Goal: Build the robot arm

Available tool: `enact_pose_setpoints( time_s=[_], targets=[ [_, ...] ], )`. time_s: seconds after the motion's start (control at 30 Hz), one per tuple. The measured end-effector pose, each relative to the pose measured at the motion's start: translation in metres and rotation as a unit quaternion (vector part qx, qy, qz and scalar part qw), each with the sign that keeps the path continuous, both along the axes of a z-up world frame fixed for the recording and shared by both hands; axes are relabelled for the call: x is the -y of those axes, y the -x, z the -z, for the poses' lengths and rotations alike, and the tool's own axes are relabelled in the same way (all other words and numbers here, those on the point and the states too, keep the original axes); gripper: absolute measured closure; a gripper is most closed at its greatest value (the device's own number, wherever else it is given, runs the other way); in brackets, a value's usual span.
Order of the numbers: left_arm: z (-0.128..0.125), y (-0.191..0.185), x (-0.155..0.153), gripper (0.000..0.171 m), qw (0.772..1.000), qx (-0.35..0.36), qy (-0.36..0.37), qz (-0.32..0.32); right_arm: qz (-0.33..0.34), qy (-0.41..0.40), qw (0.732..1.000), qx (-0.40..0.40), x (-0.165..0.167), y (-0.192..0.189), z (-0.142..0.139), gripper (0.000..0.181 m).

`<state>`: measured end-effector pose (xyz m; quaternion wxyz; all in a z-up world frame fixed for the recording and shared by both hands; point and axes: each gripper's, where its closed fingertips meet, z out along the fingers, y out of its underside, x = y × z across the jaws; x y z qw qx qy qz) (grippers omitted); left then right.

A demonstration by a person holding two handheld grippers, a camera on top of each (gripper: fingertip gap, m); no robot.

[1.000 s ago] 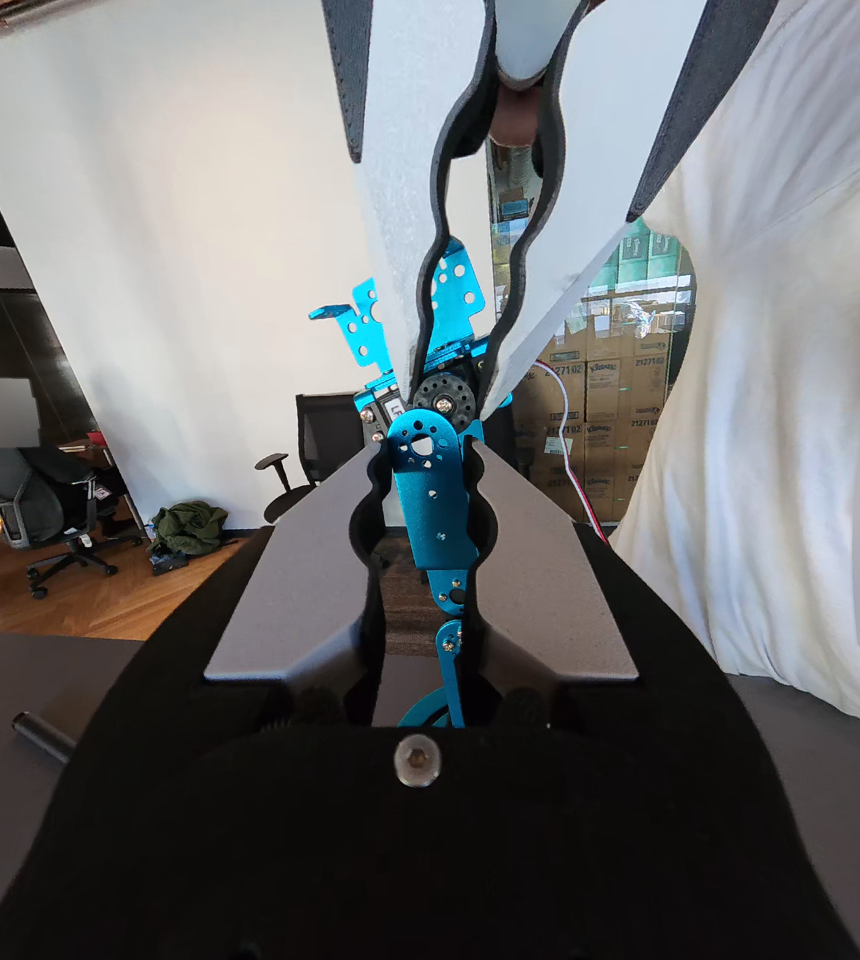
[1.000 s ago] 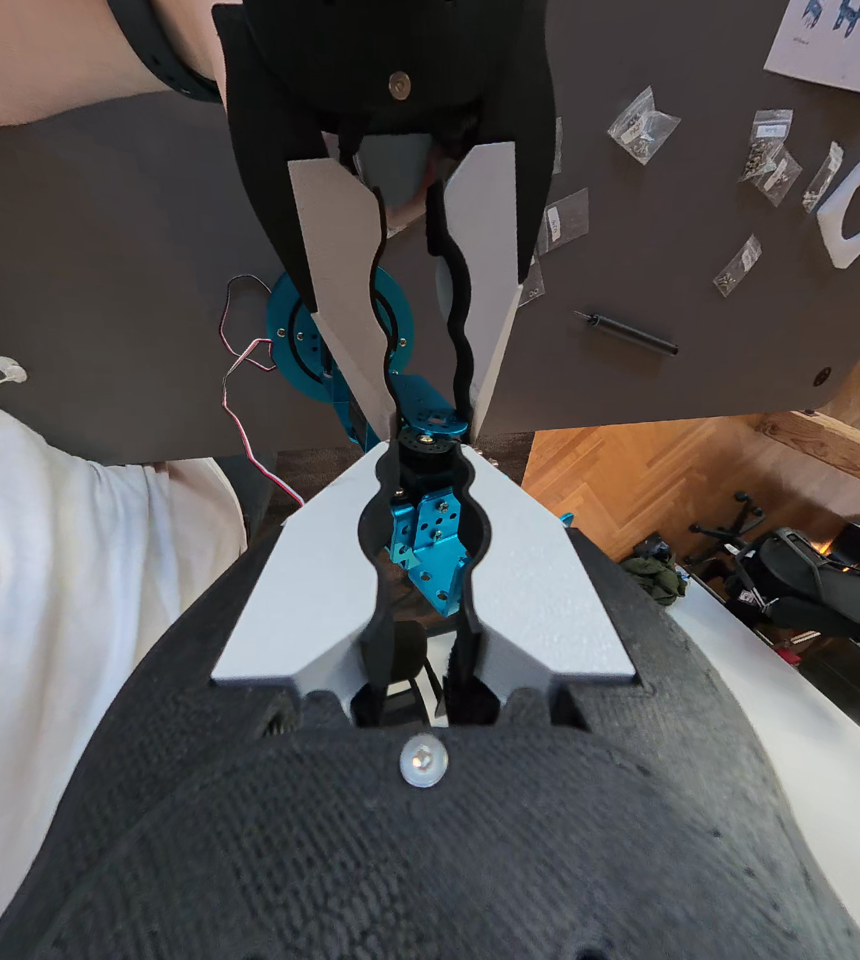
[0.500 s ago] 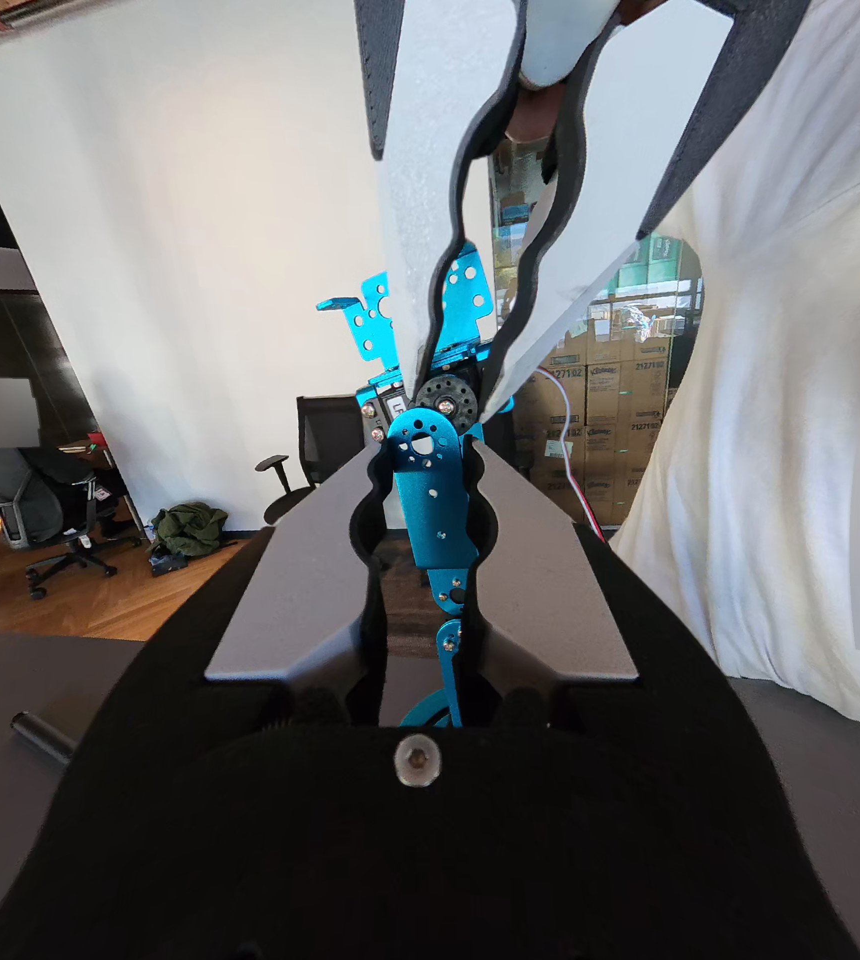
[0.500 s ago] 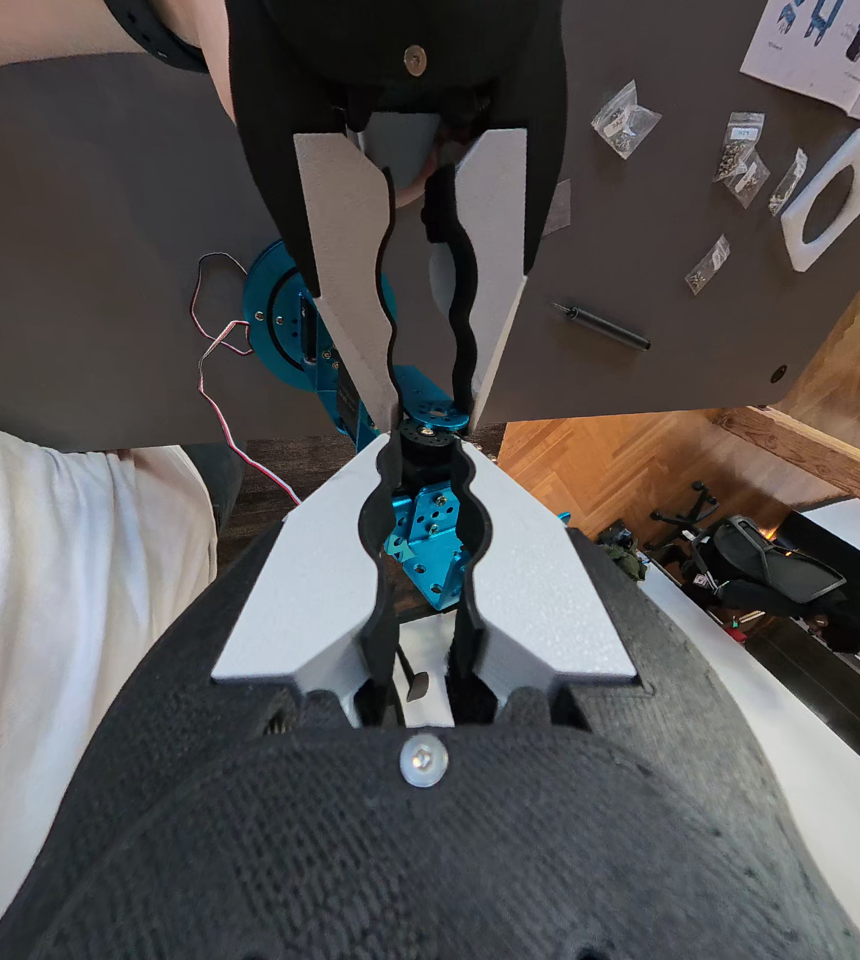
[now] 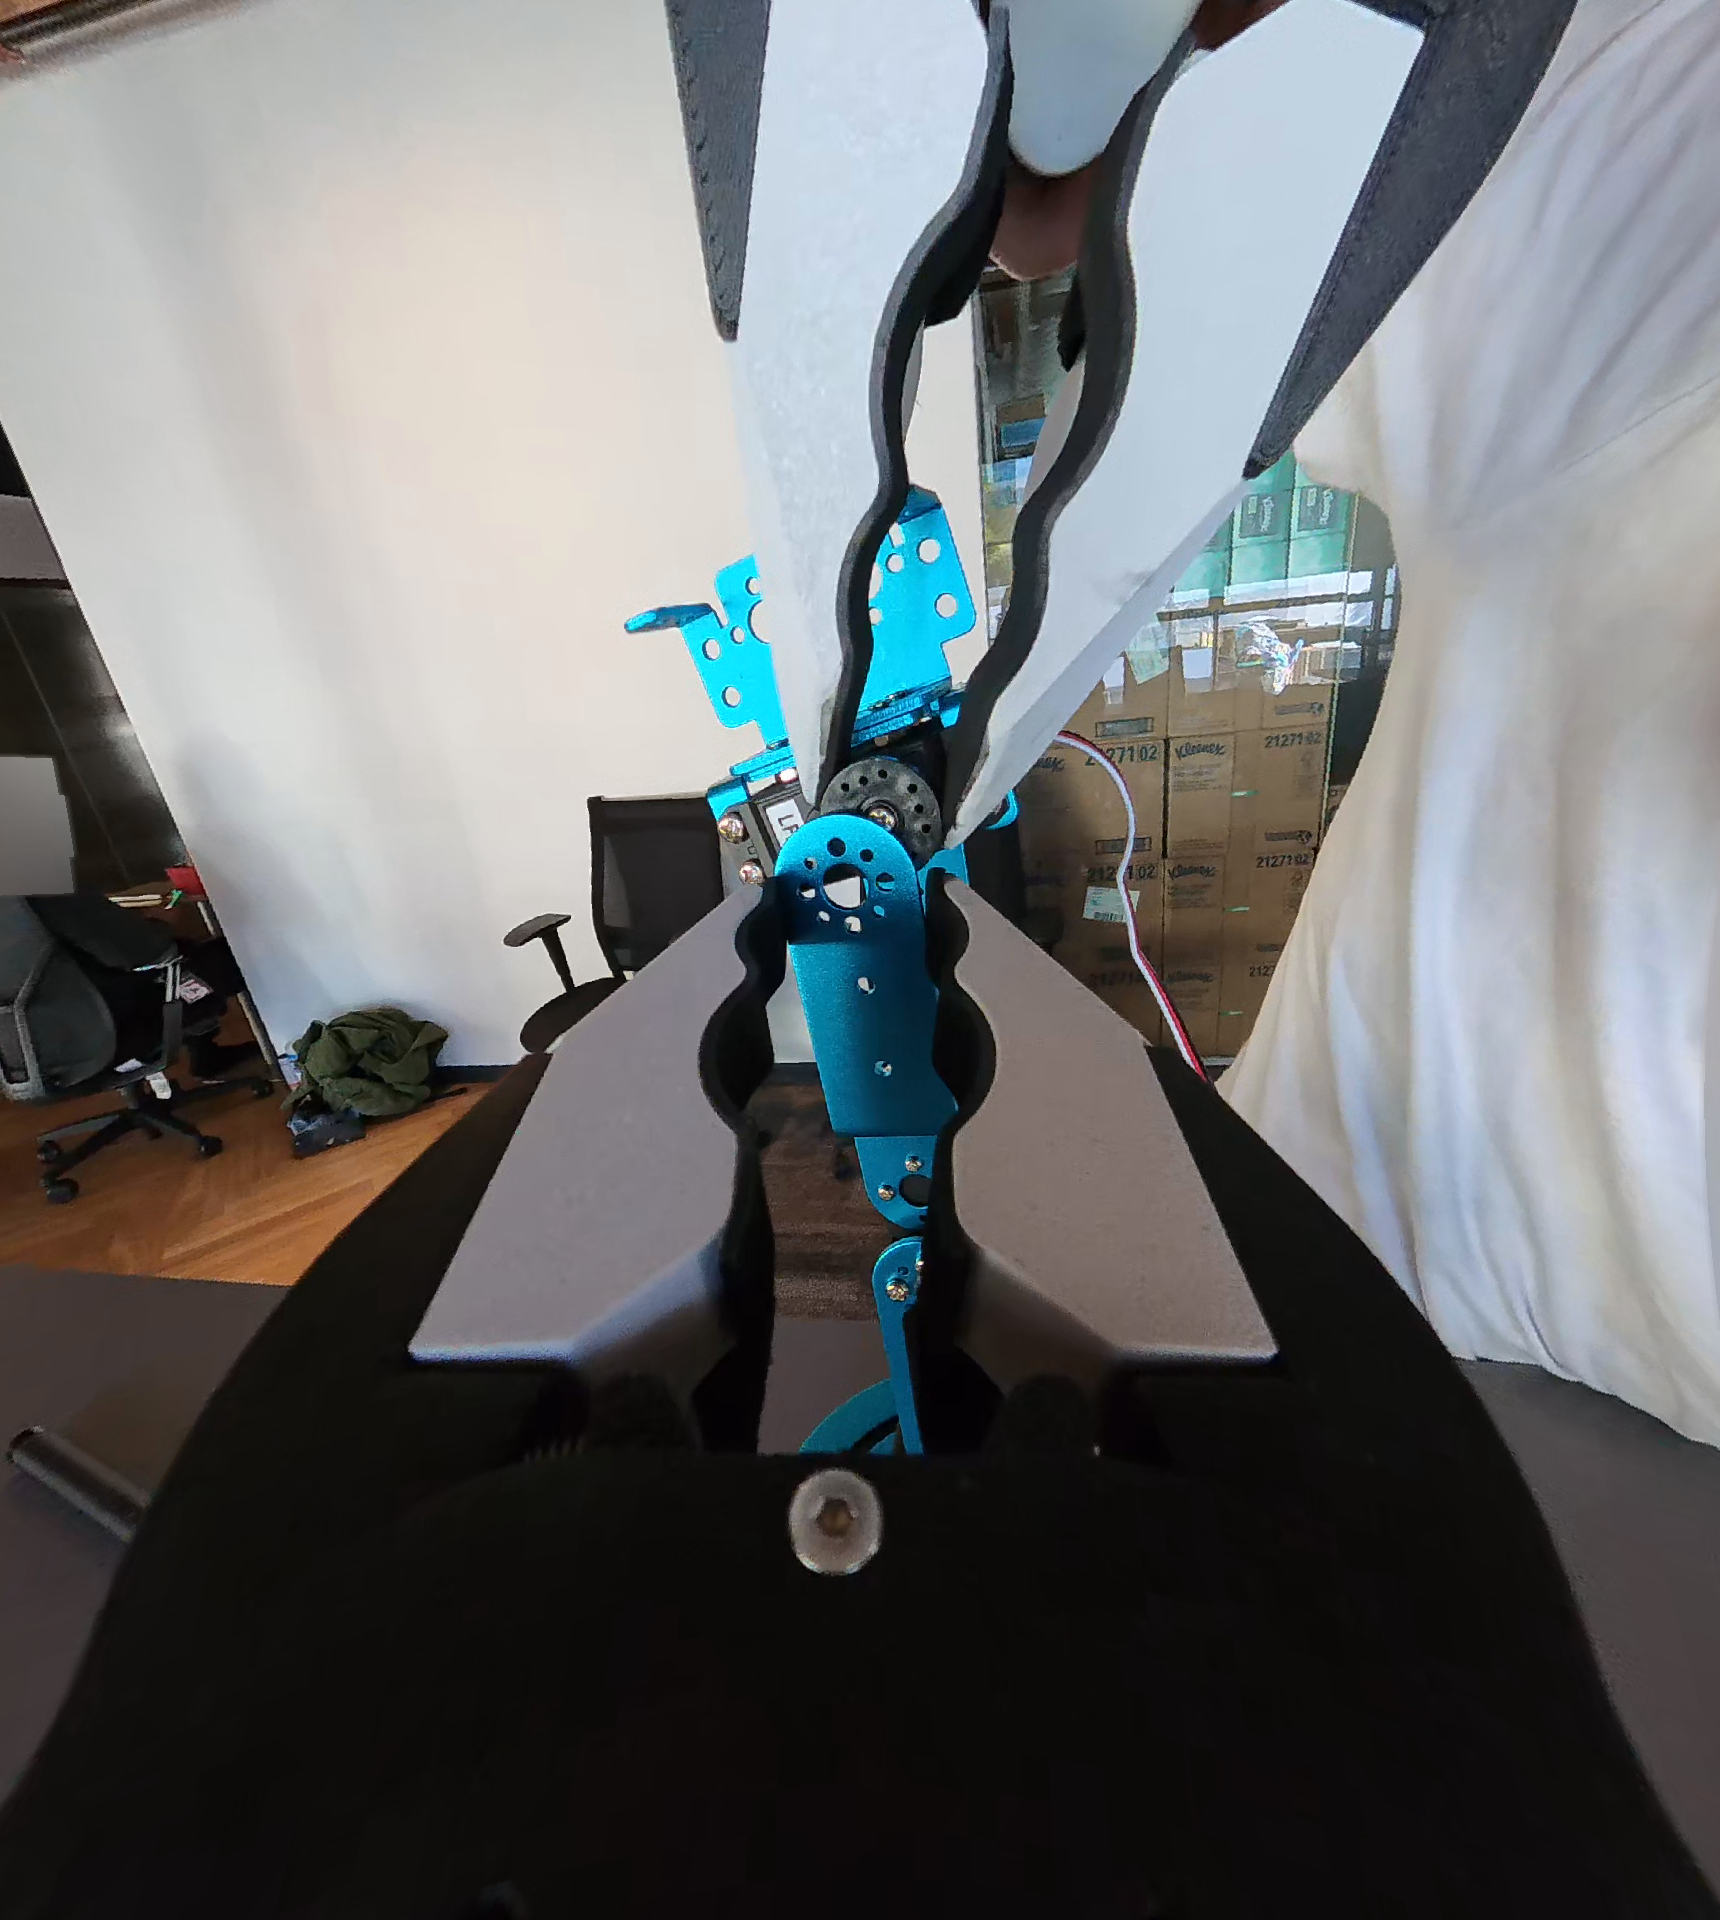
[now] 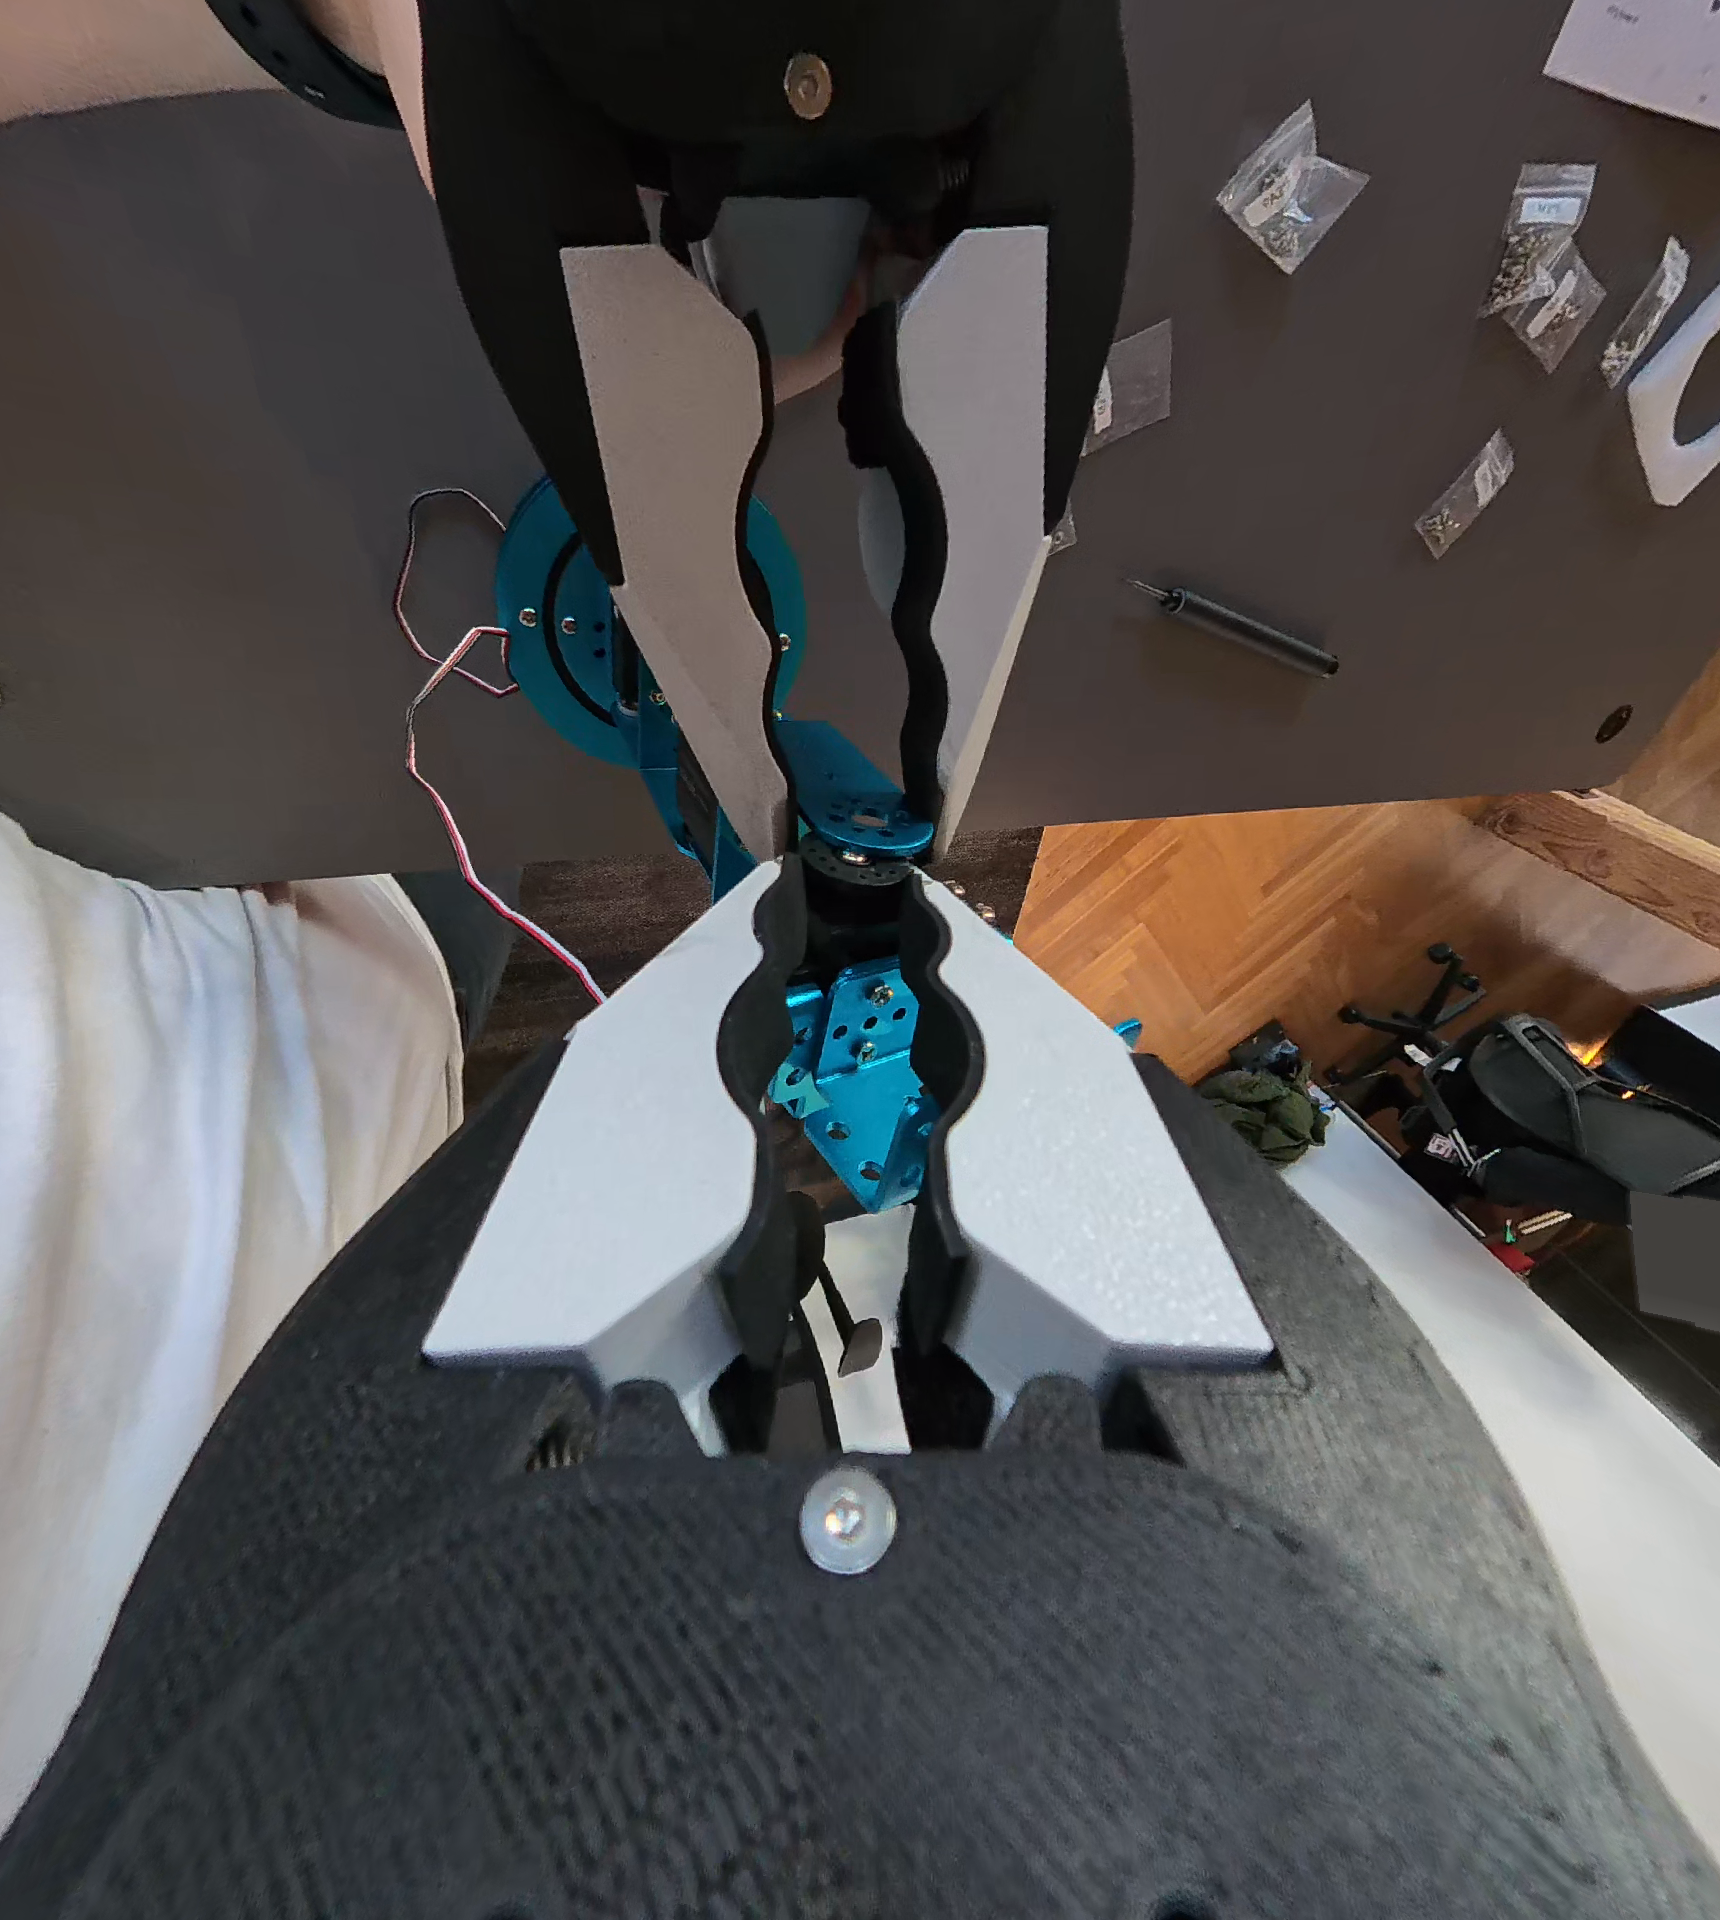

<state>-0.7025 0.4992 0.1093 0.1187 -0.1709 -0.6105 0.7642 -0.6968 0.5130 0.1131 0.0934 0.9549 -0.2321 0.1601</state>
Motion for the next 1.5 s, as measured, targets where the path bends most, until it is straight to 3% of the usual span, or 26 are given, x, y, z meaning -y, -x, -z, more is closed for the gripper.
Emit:
enact_pose_setpoints(
  time_s=[0.57, 0.73, 1.2, 1.5],
  targets=[
    [0.000, 0.001, 0.000, 0.146, 1.000, 0.007, 0.002, -0.004, -0.004, 0.045, 0.999, -0.012, -0.001, -0.001, 0.004, 0.162],
    [0.000, 0.000, 0.001, 0.145, 1.000, 0.001, 0.014, 0.000, -0.059, 0.050, 0.997, 0.014, -0.002, -0.004, 0.003, 0.162],
    [-0.002, 0.002, 0.000, 0.145, 1.000, 0.002, 0.025, 0.006, -0.070, 0.027, 0.997, 0.025, -0.005, -0.004, 0.003, 0.160],
    [-0.003, 0.003, 0.000, 0.142, 1.000, -0.005, 0.027, 0.007, -0.088, 0.010, 0.995, 0.047, -0.018, -0.008, -0.006, 0.148]
  ],
)
